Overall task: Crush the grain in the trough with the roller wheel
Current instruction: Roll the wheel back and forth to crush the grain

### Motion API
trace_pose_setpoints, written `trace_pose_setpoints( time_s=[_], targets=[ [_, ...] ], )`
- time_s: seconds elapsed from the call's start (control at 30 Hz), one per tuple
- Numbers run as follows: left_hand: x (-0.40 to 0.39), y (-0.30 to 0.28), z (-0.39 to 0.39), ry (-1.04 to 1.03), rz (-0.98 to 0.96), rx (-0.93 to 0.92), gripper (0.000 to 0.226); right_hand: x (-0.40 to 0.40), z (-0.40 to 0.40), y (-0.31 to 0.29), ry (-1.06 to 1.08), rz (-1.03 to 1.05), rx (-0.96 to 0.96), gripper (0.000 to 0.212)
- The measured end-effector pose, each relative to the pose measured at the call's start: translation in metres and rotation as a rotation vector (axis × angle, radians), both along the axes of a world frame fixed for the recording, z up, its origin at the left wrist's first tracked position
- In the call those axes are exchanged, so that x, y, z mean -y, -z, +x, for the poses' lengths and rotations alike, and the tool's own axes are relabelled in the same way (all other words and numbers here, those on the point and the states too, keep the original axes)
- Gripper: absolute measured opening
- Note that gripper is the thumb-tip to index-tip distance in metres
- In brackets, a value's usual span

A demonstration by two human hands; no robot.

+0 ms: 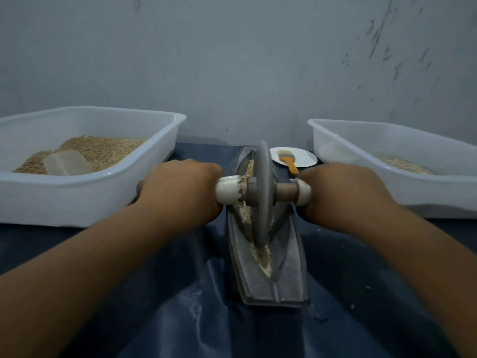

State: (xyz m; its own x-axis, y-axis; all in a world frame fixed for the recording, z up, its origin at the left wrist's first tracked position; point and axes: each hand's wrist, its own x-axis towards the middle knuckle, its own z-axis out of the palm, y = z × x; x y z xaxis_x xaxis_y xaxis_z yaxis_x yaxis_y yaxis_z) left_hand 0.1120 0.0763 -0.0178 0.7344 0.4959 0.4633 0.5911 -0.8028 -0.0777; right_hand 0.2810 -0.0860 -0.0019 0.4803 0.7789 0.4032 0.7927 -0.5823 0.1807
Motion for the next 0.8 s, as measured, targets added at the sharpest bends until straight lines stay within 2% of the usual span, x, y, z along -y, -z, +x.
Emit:
trace_pose_setpoints(
  time_s=[0.07,0.17,0.33,0.43,0.6,0.73,0.8],
  targets=[
    [-0.004,-0.004,0.013,-0.010,-0.043,-0.038,0.027,-0.015,0.008,-0.001,0.015,-0.016,-0.072,0.023],
    [0.004,-0.007,0.012,-0.018,0.041,-0.027,0.022,-0.011,0.009,0.002,0.017,-0.009,-0.103,0.016],
    [0.025,0.002,-0.013,-0.035,0.318,0.076,0.031,0.026,-0.010,0.007,-0.010,0.024,0.064,0.028],
    [0.019,0.005,-0.016,0.013,0.232,0.088,0.033,0.025,-0.012,0.007,0.000,0.029,0.134,0.029],
    [0.006,-0.003,0.010,-0.026,0.052,0.024,0.021,-0.011,0.006,0.006,0.012,0.021,-0.038,0.017],
    [0.013,-0.008,0.008,-0.044,0.085,0.037,0.019,-0.005,0.002,0.005,0.003,0.018,-0.053,0.023],
    [0.020,-0.003,-0.006,0.002,0.196,0.096,0.027,0.013,-0.008,0.007,-0.004,0.021,0.008,0.030]
  ],
)
